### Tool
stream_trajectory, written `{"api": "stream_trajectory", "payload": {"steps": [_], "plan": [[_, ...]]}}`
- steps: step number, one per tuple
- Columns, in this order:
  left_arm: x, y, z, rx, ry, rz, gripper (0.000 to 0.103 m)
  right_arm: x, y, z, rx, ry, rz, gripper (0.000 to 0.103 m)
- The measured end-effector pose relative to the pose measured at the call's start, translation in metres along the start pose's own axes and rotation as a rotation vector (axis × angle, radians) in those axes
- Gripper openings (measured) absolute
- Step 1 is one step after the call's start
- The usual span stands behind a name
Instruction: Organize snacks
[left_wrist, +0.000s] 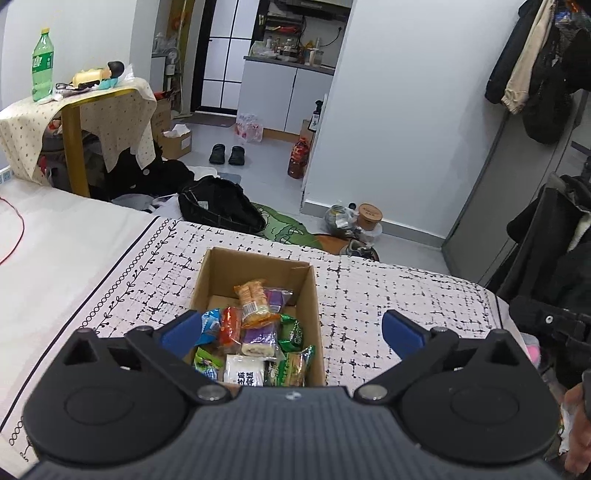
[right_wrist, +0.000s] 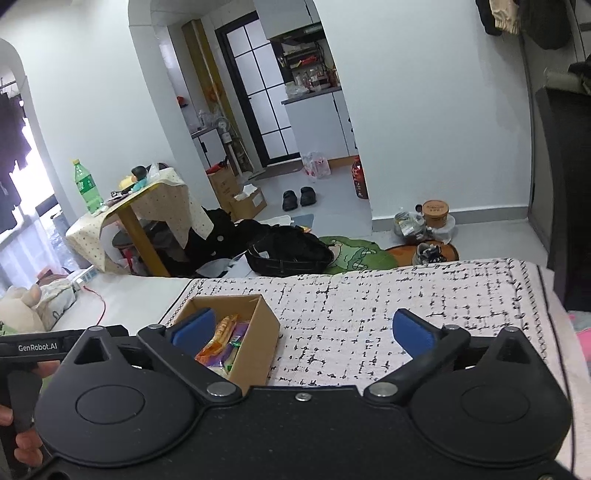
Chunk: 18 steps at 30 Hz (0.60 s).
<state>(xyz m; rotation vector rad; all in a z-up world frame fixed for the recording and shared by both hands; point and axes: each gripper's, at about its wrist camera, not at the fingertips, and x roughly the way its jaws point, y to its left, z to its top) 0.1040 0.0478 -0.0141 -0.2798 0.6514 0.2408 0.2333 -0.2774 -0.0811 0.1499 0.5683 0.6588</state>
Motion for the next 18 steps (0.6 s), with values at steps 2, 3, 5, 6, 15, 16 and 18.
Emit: {"api": "stream_trajectory", "payload": {"steps": [2, 3, 5, 6, 15, 16, 18], "plan": [[-0.006, -0.001, 0.0, 0.005, 0.001, -0.006, 0.103, -0.009, 0.002, 0.001, -0.012, -0.003, -0.008, 0.103], [-0.01, -0.002, 0.001, 0.01, 0.003, -0.012, 0.103, -0.013, 0.001, 0.0, -0.013, -0.004, -0.008, 0.103], [-0.017, -0.002, 0.001, 0.015, 0.0, -0.015, 0.103, -0.021, 0.002, 0.0, -0.011, -0.005, -0.007, 0.103], [-0.021, -0.002, 0.001, 0.017, -0.003, -0.018, 0.103, -0.025, 0.003, 0.0, -0.013, -0.004, -0.008, 0.103], [-0.051, -0.001, 0.0, 0.054, -0.016, -0.056, 0.103, -0.058, 0.009, -0.005, -0.019, 0.007, -0.03, 0.103], [-0.054, 0.0, -0.001, 0.058, -0.017, -0.059, 0.103, -0.061, 0.011, -0.007, -0.022, 0.01, -0.032, 0.103], [-0.06, 0.001, -0.002, 0.065, -0.017, -0.072, 0.103, -0.067, 0.013, -0.01, -0.023, 0.015, -0.038, 0.103]]}}
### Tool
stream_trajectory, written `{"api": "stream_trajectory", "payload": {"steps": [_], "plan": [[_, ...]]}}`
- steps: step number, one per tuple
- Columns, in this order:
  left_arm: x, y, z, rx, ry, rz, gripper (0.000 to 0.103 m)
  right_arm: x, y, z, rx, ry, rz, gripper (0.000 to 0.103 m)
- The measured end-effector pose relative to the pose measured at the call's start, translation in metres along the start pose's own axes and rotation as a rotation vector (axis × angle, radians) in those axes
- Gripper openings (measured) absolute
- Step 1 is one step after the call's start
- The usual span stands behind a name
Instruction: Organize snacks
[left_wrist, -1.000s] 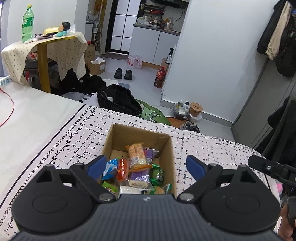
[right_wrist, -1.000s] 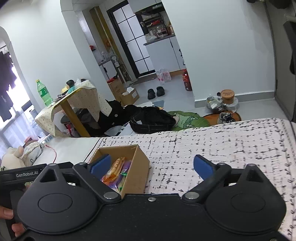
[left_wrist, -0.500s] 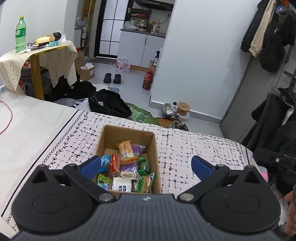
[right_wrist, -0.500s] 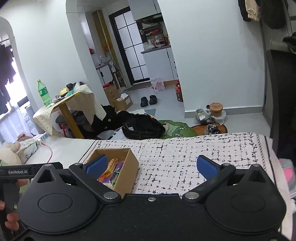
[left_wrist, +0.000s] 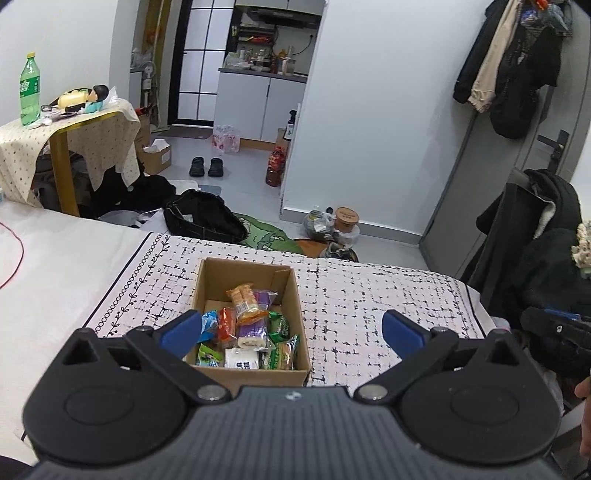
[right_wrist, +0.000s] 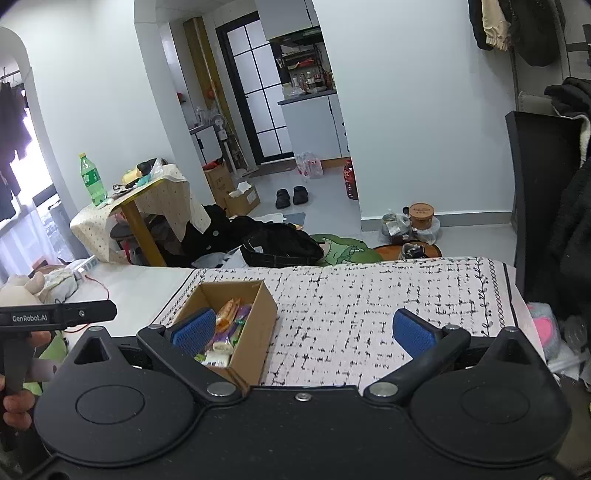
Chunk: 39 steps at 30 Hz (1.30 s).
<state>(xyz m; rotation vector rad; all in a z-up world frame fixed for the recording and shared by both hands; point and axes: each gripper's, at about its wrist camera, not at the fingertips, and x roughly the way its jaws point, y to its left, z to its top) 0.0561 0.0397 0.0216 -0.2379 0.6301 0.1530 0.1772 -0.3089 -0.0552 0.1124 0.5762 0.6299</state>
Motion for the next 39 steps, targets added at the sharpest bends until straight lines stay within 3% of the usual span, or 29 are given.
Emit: {"api": "stream_trajectory", "payload": {"steps": [16, 39], "plan": [[-0.034, 0.009, -0.013, 0.025, 0.012, -0.019, 0.103, -0.026, 0.02, -0.027, 0.003, 0.037, -0.02, 0.103], [-0.06, 0.006, -0.025, 0.067, 0.018, -0.02, 0.103, -0.042, 0.031, -0.032, -0.024, 0.045, 0.0, 0.103]]}}
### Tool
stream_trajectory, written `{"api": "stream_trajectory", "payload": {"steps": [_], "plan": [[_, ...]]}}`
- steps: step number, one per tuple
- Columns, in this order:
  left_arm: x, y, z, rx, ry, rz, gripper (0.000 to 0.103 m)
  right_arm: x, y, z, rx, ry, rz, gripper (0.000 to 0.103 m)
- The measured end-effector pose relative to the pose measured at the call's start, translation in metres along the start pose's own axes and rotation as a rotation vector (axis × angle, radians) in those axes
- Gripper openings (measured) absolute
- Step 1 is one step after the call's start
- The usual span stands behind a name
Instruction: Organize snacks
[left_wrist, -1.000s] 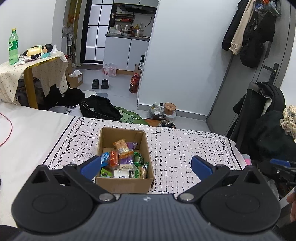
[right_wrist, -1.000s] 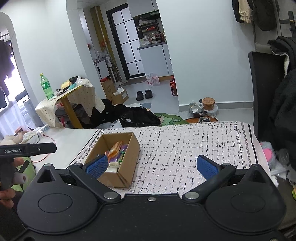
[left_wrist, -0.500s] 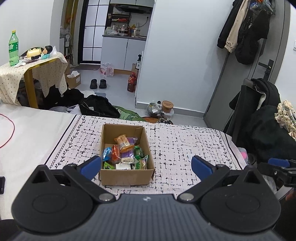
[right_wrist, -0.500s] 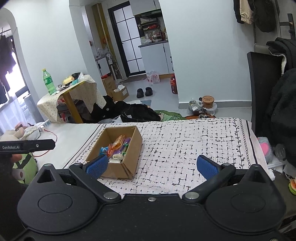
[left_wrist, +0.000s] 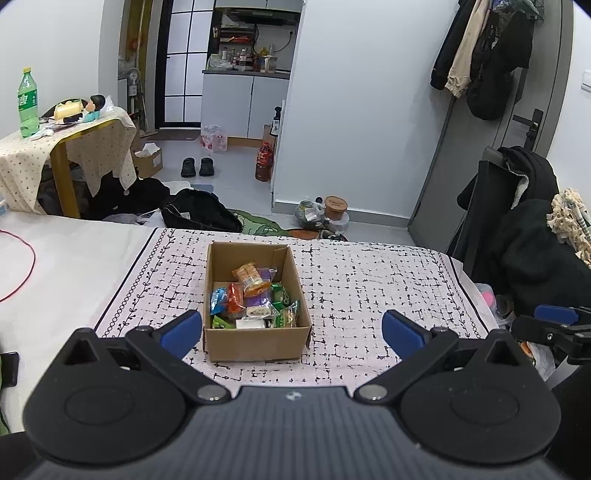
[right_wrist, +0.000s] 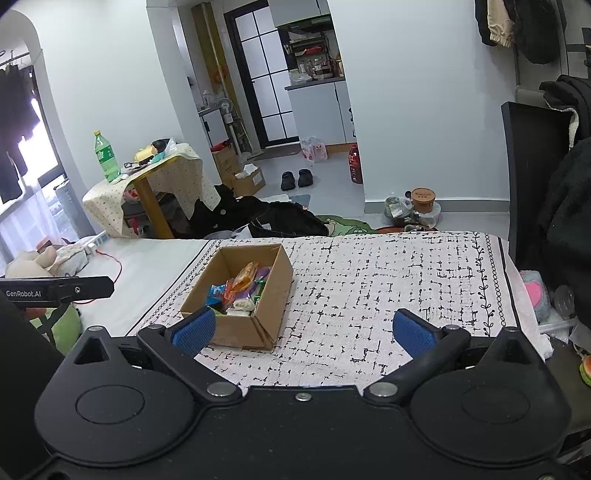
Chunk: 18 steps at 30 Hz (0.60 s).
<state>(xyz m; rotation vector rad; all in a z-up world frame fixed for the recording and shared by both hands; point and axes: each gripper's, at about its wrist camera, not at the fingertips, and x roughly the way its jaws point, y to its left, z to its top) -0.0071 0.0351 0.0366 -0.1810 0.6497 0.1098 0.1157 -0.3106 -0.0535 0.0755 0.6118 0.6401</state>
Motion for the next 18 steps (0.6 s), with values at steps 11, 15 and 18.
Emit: {"api": "stream_trajectory", "payload": {"steps": [11, 15, 18], "plan": [[0.0048, -0.0018, -0.0028, 0.007, 0.025, -0.008, 0.103, 0.0019, -0.0037, 0.0007, 0.01, 0.002, 0.006, 0.103], [0.0059, -0.0022, -0.0041, 0.011, 0.029, -0.005, 0.103, 0.0016, -0.0041, 0.0007, 0.012, 0.002, 0.006, 0.103], [0.0067, -0.001, -0.0036, 0.008, 0.03, 0.0, 0.103, 0.0013, -0.0039, 0.0009, 0.014, 0.002, 0.006, 0.103]]}}
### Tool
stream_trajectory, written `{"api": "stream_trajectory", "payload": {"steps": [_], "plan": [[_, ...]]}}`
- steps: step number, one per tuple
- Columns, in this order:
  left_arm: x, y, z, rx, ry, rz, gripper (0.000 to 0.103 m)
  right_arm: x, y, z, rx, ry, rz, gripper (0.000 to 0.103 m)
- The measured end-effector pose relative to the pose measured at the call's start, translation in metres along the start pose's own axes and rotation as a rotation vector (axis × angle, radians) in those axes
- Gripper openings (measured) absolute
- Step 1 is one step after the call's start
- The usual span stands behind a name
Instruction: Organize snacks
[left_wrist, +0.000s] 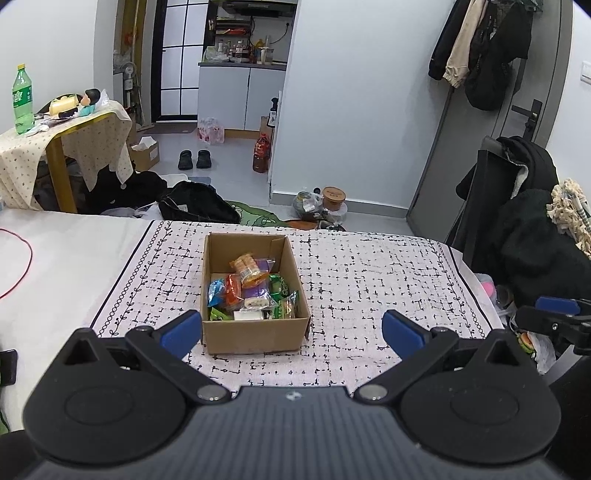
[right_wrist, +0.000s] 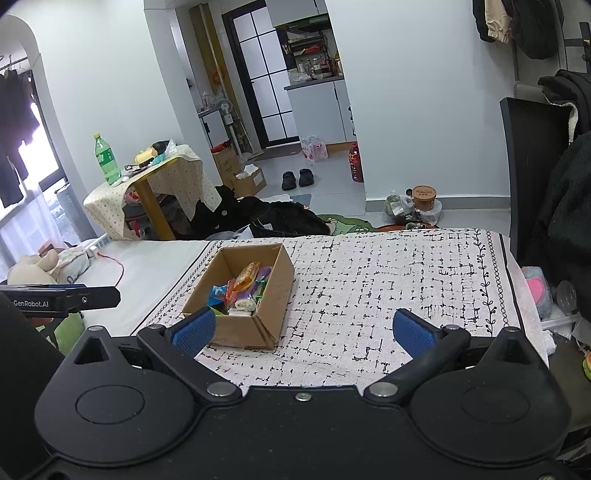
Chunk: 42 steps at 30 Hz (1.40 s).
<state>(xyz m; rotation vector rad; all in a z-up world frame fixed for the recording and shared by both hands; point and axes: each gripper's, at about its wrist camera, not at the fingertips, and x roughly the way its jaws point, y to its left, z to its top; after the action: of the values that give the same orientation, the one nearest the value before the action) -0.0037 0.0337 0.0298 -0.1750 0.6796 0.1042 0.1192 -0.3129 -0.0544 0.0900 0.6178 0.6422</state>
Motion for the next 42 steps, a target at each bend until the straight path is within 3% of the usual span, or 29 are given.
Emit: {"api": "stream_trajectory", "payload": {"steps": [42], "plan": [[-0.0022, -0.0028, 0.0, 0.015, 0.005, -0.026, 0.103, -0.0001, 0.0017, 0.0017, 0.0, 0.004, -0.017, 0.103]]}}
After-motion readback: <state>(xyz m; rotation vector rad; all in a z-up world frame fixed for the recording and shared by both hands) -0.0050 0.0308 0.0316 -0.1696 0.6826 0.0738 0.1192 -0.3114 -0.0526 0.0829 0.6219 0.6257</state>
